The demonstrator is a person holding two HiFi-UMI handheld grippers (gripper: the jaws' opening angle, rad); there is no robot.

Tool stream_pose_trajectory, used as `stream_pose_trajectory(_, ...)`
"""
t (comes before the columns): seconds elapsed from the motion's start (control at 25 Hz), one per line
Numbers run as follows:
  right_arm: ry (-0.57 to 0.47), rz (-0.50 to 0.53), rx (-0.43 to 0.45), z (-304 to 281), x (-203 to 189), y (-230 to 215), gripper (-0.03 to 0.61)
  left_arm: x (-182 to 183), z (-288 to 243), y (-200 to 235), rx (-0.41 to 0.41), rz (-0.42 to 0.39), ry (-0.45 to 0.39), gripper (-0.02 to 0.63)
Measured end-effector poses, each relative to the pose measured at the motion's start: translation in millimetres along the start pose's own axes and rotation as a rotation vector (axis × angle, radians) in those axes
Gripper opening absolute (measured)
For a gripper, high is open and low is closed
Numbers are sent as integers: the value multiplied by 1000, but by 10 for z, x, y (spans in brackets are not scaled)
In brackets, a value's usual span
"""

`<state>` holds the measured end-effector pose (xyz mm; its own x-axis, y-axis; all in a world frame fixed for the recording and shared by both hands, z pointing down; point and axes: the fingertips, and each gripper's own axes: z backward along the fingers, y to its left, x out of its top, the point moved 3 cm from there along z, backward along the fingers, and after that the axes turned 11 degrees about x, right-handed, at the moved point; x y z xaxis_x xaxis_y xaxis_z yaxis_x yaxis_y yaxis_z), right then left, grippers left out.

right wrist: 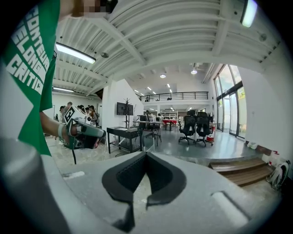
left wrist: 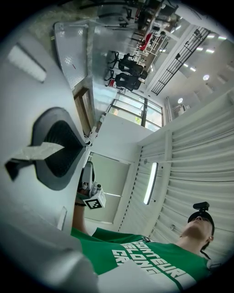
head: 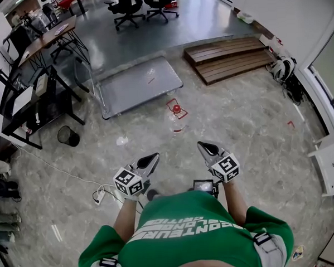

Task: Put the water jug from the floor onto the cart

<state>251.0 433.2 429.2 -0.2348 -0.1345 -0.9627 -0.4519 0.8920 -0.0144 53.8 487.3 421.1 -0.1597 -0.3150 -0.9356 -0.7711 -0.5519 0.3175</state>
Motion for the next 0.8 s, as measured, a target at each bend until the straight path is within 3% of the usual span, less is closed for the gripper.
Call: stream_pose_trajectory(0.8,-14,3,72,998,-340,-578,-8,-263,-714,-1066,28,-13,27,12)
